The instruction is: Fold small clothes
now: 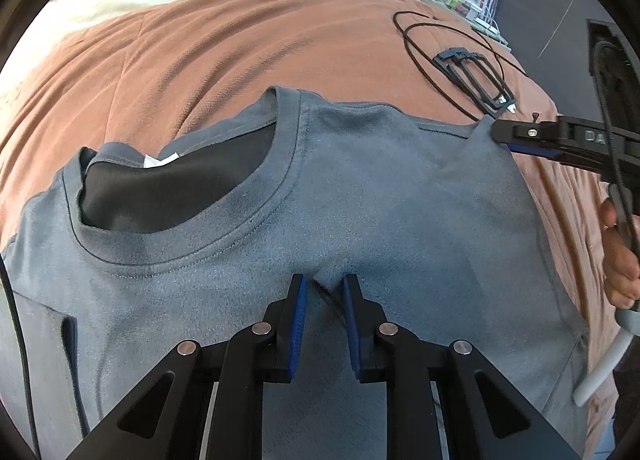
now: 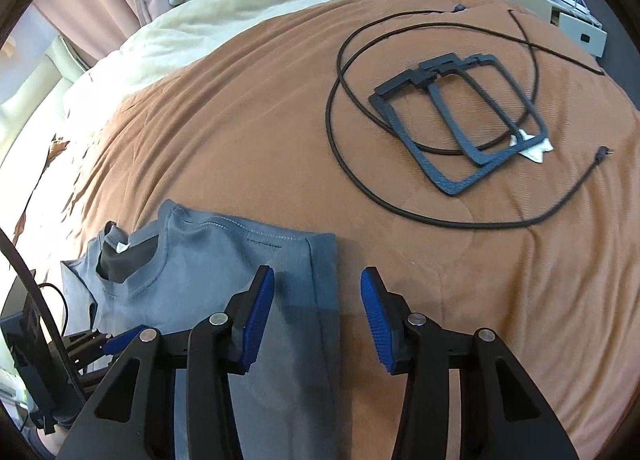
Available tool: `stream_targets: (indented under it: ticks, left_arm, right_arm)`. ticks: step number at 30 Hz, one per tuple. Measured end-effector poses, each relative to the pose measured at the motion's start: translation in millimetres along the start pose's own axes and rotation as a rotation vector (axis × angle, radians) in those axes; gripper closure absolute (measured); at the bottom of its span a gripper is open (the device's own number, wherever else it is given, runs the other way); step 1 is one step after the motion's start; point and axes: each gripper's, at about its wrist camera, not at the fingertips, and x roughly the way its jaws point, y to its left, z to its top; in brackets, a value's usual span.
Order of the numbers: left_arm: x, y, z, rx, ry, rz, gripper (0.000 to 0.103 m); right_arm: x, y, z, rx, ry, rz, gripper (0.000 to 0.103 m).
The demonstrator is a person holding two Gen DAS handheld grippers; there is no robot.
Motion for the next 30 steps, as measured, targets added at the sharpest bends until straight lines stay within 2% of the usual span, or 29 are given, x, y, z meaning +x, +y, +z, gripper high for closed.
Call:
stream_targets:
  ticks: [5, 7, 10, 13, 16, 21, 23, 25, 30]
  left_arm:
    - [0.1, -1.0, 0.6, 0.011, 0.003, 0.004, 0.083]
    - [0.8, -1.8, 1.2, 0.014, 0.004, 0.005, 0.083]
    - [1.4, -4.1, 1.7, 0.025, 0.002, 0.012, 0.083]
    - [0.2, -8.8, 4.8, 0.052, -0.010, 0.019, 0.083]
    - [-2.2, -7.8, 12.2, 0.029, -0.033, 0.035, 0.083]
    - [-12.8, -6.0, 18.3, -0.006, -0.094, 0.046, 0.083]
    - [-17.9, -7.6, 18.4, -0.008, -0.118, 0.037, 0.083]
    - [-21.5, -9.7, 17.6, -0.013, -0.134, 0.013, 0.083]
    - [-17.6, -24.1, 15.2, 0.005, -0.111, -0.010, 0.083]
  right_arm:
    - [18.5, -2.7, 5.3, 0.004, 0.009, -0.004, 0.076]
    - [22.7, -5.2, 6.0, 0.013, 0.013, 0.004, 0.087]
    - [25.6, -6.1, 5.6, -0.001, 0.005, -0.030, 0.093]
    - [24.8, -6.7, 4.6, 0.002, -0.014, -0.059, 0.095]
    - [25.9, -12.0, 2.9, 0.031, -0.027, -0.099, 0.095]
    - [35.0, -7.3, -1.2, -0.001, -0.017, -0.138, 0.094]
    - [29.8, -5.5, -1.6, -0.002, -0.011, -0.160, 0.084]
    - [14.6, -4.8, -1.2, -0.014, -0.039, -0.180, 0.069]
    - [-25.0, 3.5, -14.6, -0.067, -0.097, -0.146, 0.069]
